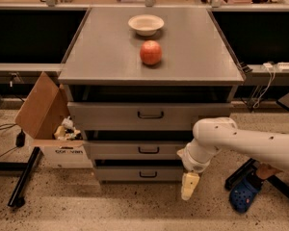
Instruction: Open middle drawer
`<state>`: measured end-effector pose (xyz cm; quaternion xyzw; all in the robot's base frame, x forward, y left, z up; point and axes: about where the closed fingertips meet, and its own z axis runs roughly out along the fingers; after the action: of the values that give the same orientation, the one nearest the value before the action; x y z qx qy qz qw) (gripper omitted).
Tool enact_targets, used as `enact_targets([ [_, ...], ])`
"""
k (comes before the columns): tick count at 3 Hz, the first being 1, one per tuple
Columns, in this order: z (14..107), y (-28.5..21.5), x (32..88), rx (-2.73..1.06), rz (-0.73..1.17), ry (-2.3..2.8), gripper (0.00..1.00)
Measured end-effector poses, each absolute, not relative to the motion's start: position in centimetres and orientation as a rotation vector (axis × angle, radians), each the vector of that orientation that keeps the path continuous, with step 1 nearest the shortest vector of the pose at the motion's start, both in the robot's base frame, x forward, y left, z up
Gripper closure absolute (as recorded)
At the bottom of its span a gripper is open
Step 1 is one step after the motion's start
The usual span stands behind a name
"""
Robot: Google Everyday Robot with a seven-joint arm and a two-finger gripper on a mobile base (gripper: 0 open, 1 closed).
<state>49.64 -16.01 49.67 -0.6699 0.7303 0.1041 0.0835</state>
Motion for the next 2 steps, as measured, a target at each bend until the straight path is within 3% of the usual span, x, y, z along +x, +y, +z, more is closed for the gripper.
enact_targets([
  [2, 47.9, -17.3, 52.5, -1.992, 0.177, 2.179, 0.0],
])
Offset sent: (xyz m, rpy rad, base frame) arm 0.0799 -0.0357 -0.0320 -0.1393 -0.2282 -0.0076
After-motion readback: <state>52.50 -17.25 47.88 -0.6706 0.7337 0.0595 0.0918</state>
